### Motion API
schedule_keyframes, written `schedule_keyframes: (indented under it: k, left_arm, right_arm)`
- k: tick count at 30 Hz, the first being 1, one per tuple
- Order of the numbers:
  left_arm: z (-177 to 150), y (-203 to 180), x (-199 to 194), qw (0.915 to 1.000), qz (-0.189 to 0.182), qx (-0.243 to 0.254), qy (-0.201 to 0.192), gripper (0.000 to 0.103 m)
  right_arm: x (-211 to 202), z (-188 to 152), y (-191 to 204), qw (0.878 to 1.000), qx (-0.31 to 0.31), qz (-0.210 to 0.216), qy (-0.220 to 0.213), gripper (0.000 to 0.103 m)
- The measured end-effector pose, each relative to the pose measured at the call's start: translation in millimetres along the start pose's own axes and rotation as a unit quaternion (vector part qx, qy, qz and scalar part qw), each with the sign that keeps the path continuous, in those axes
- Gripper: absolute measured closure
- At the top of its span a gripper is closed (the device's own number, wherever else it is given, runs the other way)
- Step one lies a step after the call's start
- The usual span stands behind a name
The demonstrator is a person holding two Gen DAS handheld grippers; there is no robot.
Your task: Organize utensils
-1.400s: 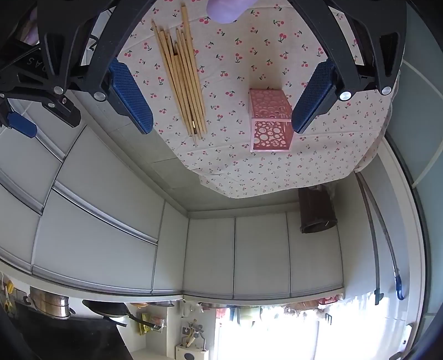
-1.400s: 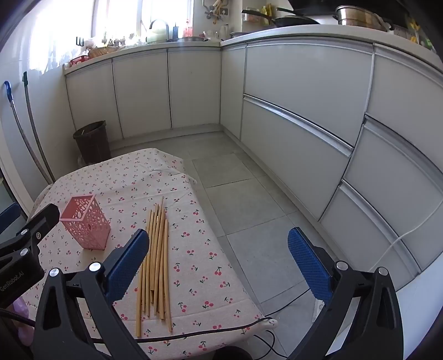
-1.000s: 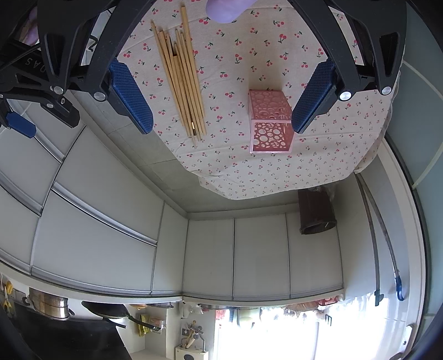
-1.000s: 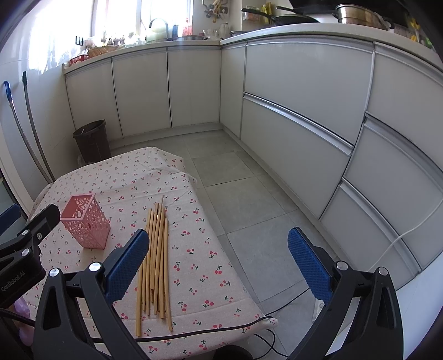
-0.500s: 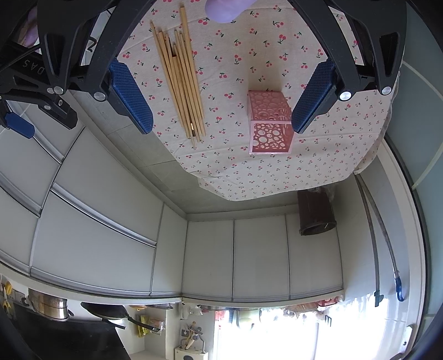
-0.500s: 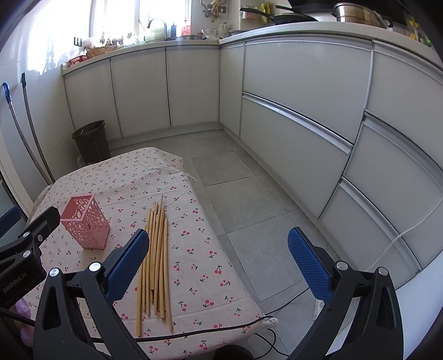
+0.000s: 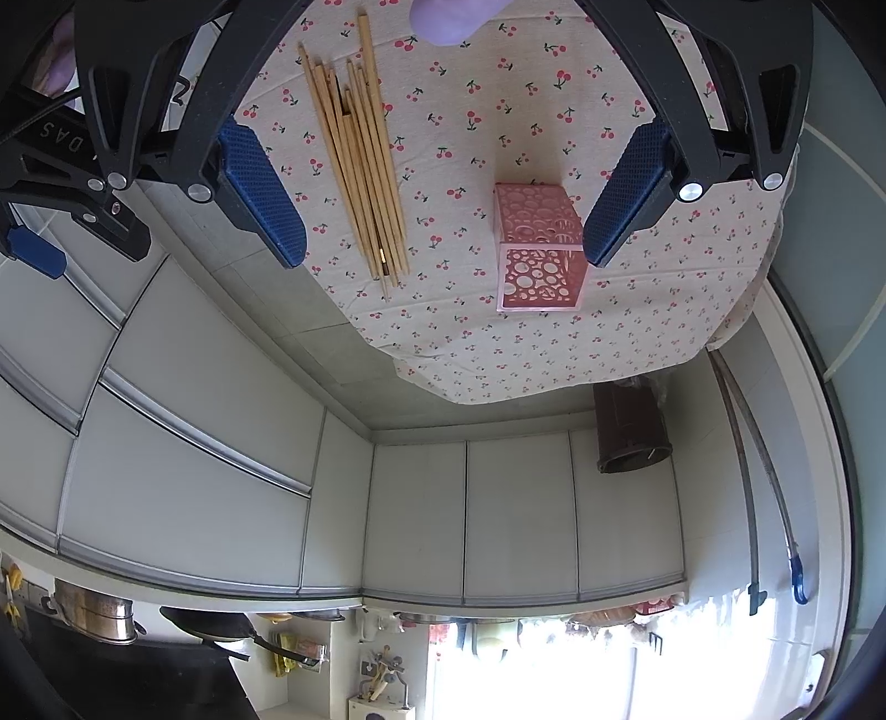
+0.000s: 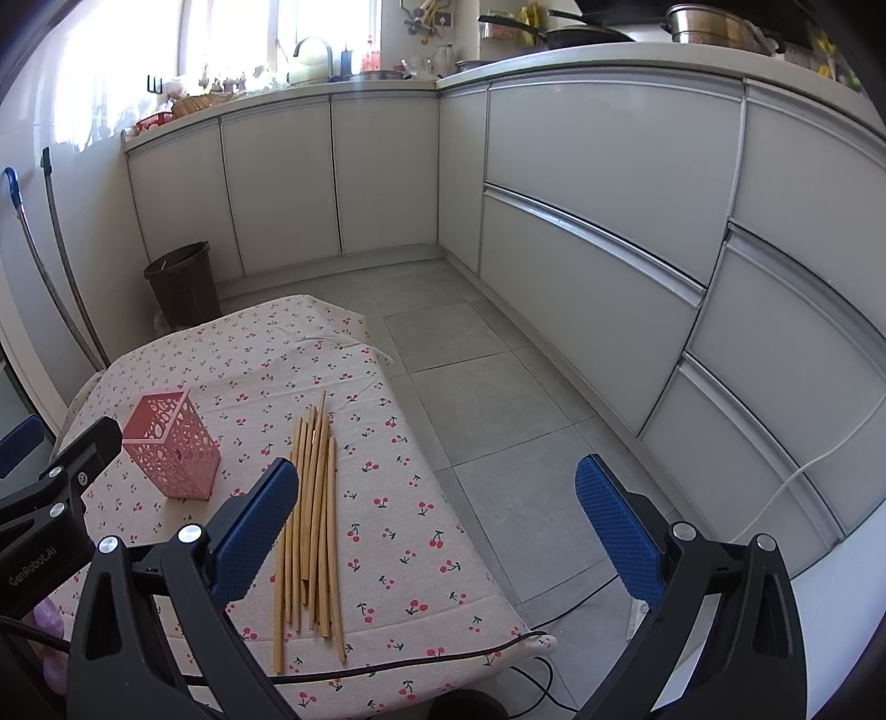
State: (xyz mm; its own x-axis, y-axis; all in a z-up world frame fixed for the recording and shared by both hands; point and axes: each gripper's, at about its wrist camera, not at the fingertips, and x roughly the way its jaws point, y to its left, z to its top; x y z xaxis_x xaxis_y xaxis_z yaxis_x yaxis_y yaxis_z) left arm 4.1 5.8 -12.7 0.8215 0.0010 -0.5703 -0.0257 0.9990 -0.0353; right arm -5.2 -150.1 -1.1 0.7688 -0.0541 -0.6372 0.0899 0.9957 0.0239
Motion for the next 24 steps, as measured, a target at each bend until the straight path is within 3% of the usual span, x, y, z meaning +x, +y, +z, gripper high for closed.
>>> schedule_keyframes:
  k: [16, 24]
  left_arm:
    - [2.7, 3.3, -0.9, 0.9995, -0.012, -0.014, -0.025, 0.007]
    - [2.4, 9.7, 5.2, 0.9999, 0.010, -0.013, 0.002, 0.007]
  right_arm:
    - [2.2, 0.6, -6.0, 1.000, 0.017, 0.006, 0.008, 0.005]
    - [2.8, 0.7, -6.1, 1.000, 0.021, 0.008, 0.009, 0.005]
